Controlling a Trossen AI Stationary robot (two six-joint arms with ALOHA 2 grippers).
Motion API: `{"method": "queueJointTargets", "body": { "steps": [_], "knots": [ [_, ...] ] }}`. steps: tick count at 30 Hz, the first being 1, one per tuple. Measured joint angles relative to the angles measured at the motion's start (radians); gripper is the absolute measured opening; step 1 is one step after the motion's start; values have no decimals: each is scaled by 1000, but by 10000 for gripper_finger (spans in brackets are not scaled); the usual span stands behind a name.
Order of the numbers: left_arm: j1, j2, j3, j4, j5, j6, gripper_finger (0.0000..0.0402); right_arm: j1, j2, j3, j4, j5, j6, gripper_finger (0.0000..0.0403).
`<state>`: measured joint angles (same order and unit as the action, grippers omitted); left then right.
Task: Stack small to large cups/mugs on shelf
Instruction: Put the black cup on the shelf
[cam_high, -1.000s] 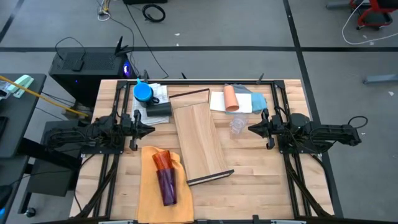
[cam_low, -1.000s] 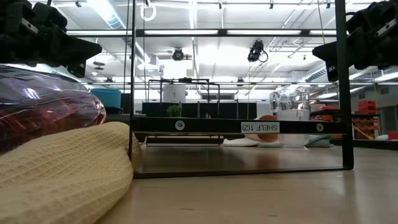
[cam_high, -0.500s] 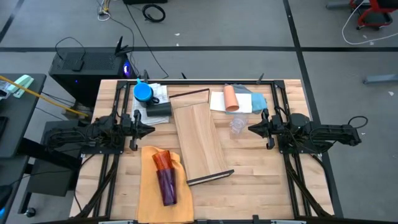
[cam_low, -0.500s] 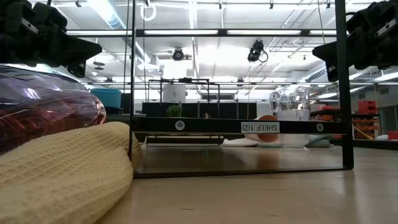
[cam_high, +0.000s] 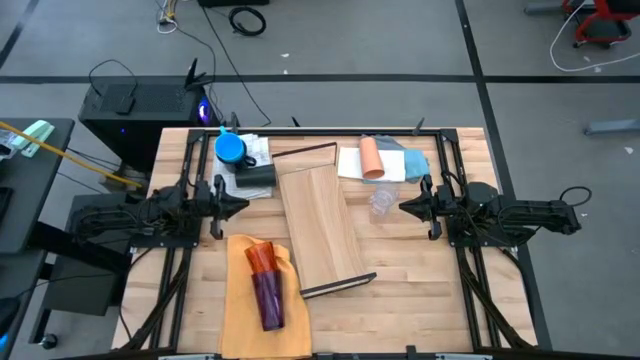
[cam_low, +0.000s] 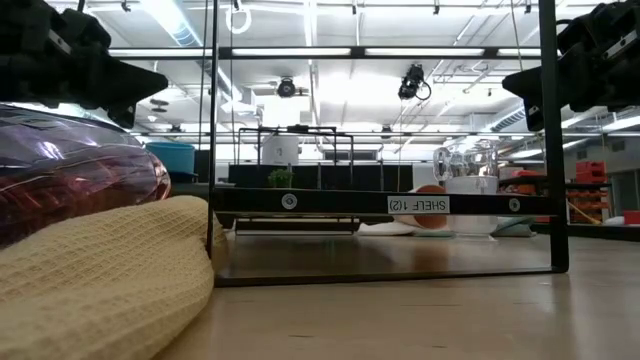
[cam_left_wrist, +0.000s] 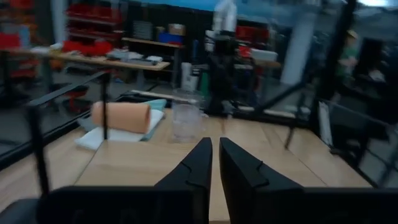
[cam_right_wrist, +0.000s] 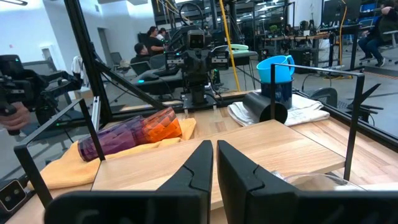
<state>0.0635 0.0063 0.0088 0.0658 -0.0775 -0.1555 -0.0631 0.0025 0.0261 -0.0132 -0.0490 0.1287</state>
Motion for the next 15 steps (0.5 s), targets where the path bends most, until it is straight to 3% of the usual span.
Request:
{"method": "queueJointTargets", "body": {
  "steps": [8,12,15],
  "knots": [
    [1,45,0,80,-54,-132,64,0,0,0,0,0,0,29],
    [1,149,18,232,-79,-162,85,0,0,0,0,0,0,29],
    [1,261,97,314,-122,-102,98,0,0,0,0,0,0,29]
  ]
}}
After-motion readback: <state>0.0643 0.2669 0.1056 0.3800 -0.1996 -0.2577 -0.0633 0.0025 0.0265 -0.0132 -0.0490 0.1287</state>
